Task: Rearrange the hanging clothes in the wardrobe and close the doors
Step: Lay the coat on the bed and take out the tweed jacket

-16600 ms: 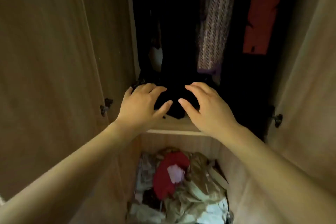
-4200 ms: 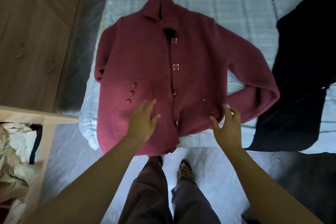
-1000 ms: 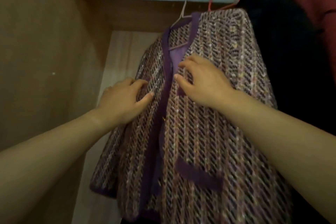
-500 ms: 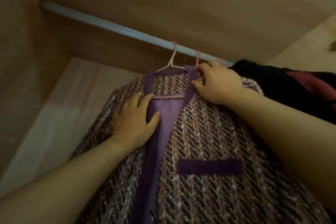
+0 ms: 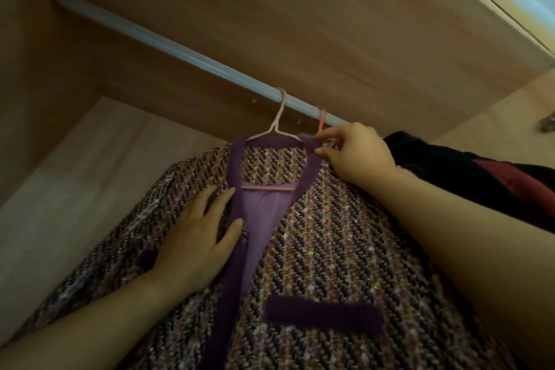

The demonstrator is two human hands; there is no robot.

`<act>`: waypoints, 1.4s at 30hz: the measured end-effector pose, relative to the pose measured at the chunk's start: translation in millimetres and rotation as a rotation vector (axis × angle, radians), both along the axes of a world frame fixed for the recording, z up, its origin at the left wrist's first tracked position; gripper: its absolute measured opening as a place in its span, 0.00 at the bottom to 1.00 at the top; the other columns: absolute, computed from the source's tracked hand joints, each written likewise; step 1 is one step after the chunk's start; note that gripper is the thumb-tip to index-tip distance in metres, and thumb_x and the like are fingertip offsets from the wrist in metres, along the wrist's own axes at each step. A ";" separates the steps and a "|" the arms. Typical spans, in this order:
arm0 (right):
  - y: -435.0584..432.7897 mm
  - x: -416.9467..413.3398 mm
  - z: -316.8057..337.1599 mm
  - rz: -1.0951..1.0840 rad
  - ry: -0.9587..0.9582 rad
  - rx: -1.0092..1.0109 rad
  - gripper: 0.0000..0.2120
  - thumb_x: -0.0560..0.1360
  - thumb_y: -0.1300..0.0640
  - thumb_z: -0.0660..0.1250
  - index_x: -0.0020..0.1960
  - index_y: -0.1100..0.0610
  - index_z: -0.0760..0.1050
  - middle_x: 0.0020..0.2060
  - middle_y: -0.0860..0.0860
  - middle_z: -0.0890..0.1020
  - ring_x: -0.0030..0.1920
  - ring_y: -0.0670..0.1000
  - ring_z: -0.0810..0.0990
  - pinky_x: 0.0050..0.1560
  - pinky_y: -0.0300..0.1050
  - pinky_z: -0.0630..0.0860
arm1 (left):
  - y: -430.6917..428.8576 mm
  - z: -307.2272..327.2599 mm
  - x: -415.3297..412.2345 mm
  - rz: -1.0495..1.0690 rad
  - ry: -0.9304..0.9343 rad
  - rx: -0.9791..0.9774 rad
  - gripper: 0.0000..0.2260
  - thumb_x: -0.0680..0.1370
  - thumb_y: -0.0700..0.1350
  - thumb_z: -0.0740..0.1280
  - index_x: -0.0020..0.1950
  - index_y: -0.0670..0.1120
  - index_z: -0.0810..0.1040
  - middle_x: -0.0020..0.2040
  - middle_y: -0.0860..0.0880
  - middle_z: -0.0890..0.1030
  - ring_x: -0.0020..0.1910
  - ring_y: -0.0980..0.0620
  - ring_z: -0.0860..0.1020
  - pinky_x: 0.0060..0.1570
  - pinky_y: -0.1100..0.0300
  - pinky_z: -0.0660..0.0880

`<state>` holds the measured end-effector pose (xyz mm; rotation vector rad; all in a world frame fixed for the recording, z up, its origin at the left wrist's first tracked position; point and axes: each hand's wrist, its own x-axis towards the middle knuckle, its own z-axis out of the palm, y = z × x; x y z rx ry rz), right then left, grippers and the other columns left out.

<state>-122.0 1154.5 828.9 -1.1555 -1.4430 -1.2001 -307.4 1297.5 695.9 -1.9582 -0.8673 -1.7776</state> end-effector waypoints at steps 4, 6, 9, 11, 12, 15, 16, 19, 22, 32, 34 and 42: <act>1.5 -5.6 12.0 0.048 0.023 0.017 0.10 0.75 0.49 0.67 0.56 0.43 0.79 0.50 0.50 0.82 0.45 0.52 0.78 0.40 0.44 0.74 | -0.2 8.1 -5.0 0.071 0.013 0.014 0.28 0.78 0.61 0.49 0.76 0.56 0.51 0.78 0.52 0.49 0.76 0.49 0.52 0.73 0.50 0.57; -3.5 -10.2 21.4 0.046 0.046 0.057 0.10 0.75 0.49 0.67 0.56 0.42 0.79 0.51 0.50 0.82 0.46 0.53 0.79 0.41 0.45 0.75 | -3.7 20.7 -7.5 0.096 0.018 0.034 0.27 0.79 0.60 0.51 0.77 0.55 0.52 0.78 0.50 0.50 0.76 0.48 0.52 0.72 0.49 0.57; -8.2 -9.7 29.3 0.018 0.066 0.096 0.10 0.75 0.49 0.67 0.56 0.43 0.79 0.51 0.49 0.82 0.44 0.52 0.78 0.38 0.43 0.73 | -12.3 38.0 -13.7 0.112 0.049 0.061 0.26 0.79 0.61 0.51 0.76 0.56 0.54 0.77 0.51 0.52 0.75 0.47 0.54 0.72 0.48 0.59; -7.7 -4.0 26.5 0.024 0.070 0.112 0.10 0.76 0.49 0.67 0.56 0.42 0.79 0.51 0.48 0.83 0.41 0.50 0.77 0.35 0.42 0.73 | -17.0 39.8 -18.1 0.136 0.065 0.099 0.28 0.78 0.64 0.50 0.76 0.56 0.56 0.77 0.51 0.54 0.74 0.48 0.56 0.71 0.48 0.60; -7.6 -0.9 23.7 0.032 0.075 0.128 0.10 0.76 0.49 0.66 0.56 0.42 0.78 0.51 0.48 0.83 0.40 0.50 0.77 0.34 0.41 0.72 | -19.3 37.9 -20.1 0.156 0.063 0.120 0.30 0.75 0.67 0.47 0.75 0.56 0.57 0.76 0.50 0.56 0.74 0.48 0.57 0.71 0.48 0.60; -13.7 4.6 12.2 0.071 0.096 0.173 0.10 0.75 0.48 0.67 0.56 0.41 0.78 0.50 0.47 0.82 0.38 0.49 0.75 0.30 0.40 0.69 | -25.5 28.0 -22.9 0.217 0.034 0.163 0.36 0.69 0.69 0.40 0.74 0.58 0.59 0.75 0.51 0.59 0.74 0.48 0.55 0.71 0.45 0.58; -17.2 6.3 6.9 0.096 0.106 0.172 0.10 0.75 0.47 0.67 0.56 0.41 0.78 0.48 0.47 0.82 0.38 0.48 0.75 0.30 0.40 0.68 | -28.3 25.0 -22.9 0.219 0.024 0.176 0.35 0.69 0.69 0.41 0.74 0.58 0.60 0.75 0.50 0.59 0.74 0.48 0.55 0.71 0.44 0.57; -24.0 14.5 -21.6 0.194 0.136 0.110 0.07 0.74 0.47 0.69 0.52 0.40 0.79 0.40 0.44 0.78 0.38 0.46 0.75 0.30 0.38 0.67 | -40.8 10.6 -22.7 0.194 0.007 0.225 0.33 0.70 0.67 0.46 0.73 0.56 0.61 0.74 0.49 0.61 0.74 0.48 0.56 0.70 0.42 0.57; -21.6 26.3 -72.0 0.263 0.137 0.069 0.06 0.72 0.49 0.70 0.49 0.41 0.81 0.35 0.40 0.78 0.38 0.44 0.77 0.36 0.41 0.72 | -52.2 -14.0 -27.1 0.187 0.000 0.251 0.30 0.73 0.64 0.49 0.72 0.55 0.62 0.72 0.48 0.63 0.72 0.46 0.61 0.68 0.40 0.58; -28.0 52.1 -262.9 0.429 0.147 -0.028 0.11 0.72 0.50 0.70 0.54 0.41 0.79 0.45 0.43 0.82 0.45 0.48 0.81 0.48 0.54 0.78 | -81.1 -158.9 -48.2 0.316 0.144 0.127 0.24 0.78 0.60 0.50 0.72 0.54 0.63 0.65 0.43 0.72 0.63 0.41 0.70 0.61 0.40 0.66; -32.5 53.1 -294.8 0.391 0.138 -0.027 0.10 0.73 0.51 0.70 0.55 0.45 0.80 0.44 0.45 0.82 0.46 0.49 0.80 0.48 0.54 0.77 | -84.2 -172.0 -50.4 0.252 0.219 0.035 0.25 0.77 0.63 0.48 0.68 0.52 0.67 0.56 0.43 0.78 0.53 0.39 0.76 0.50 0.46 0.73; -64.7 38.4 -396.1 -0.102 -0.148 -0.025 0.17 0.81 0.49 0.55 0.59 0.53 0.79 0.43 0.53 0.81 0.40 0.57 0.80 0.31 0.46 0.73 | -89.5 -286.5 -38.7 0.007 0.168 -0.120 0.25 0.76 0.64 0.52 0.62 0.50 0.74 0.48 0.44 0.81 0.42 0.41 0.78 0.31 0.57 0.67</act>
